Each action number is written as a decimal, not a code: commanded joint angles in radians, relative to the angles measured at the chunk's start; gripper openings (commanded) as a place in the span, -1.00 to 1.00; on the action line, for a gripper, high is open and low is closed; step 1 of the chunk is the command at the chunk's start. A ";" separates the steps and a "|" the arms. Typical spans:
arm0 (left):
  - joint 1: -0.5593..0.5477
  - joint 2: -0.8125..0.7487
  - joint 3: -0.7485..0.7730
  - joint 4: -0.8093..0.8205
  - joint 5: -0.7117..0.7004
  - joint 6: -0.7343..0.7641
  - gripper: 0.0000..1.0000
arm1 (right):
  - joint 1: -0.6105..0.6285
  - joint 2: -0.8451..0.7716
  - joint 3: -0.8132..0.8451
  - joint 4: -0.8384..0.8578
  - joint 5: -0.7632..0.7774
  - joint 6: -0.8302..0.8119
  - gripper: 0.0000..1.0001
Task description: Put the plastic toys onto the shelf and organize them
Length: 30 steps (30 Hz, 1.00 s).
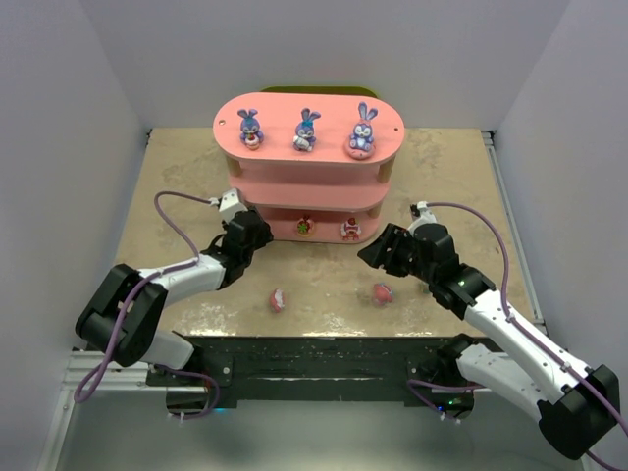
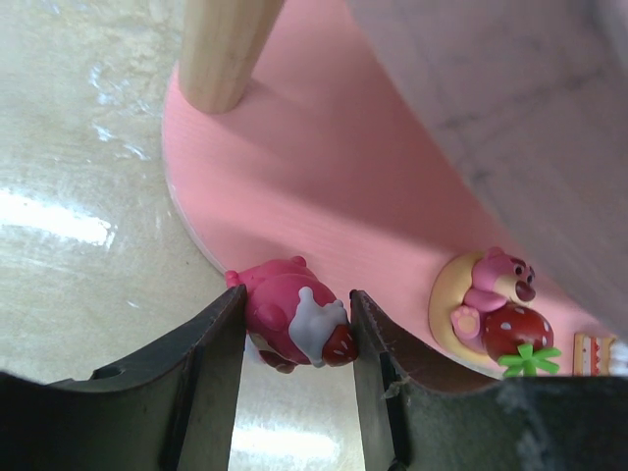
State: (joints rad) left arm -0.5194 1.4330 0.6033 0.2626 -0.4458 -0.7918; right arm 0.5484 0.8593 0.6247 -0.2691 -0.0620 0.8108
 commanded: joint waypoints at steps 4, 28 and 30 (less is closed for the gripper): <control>0.013 -0.013 -0.031 0.176 -0.077 0.049 -0.85 | -0.004 0.003 -0.002 0.044 0.022 -0.007 0.18; 0.012 0.104 0.013 0.216 -0.073 0.037 -0.14 | -0.002 0.018 -0.022 0.060 0.013 -0.002 0.17; 0.013 0.106 0.013 0.224 -0.071 0.040 -0.05 | -0.002 0.018 -0.023 0.061 0.013 -0.004 0.17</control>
State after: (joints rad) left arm -0.5125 1.5036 0.5770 0.4644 -0.5091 -0.7666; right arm 0.5484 0.8780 0.6121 -0.2508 -0.0624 0.8112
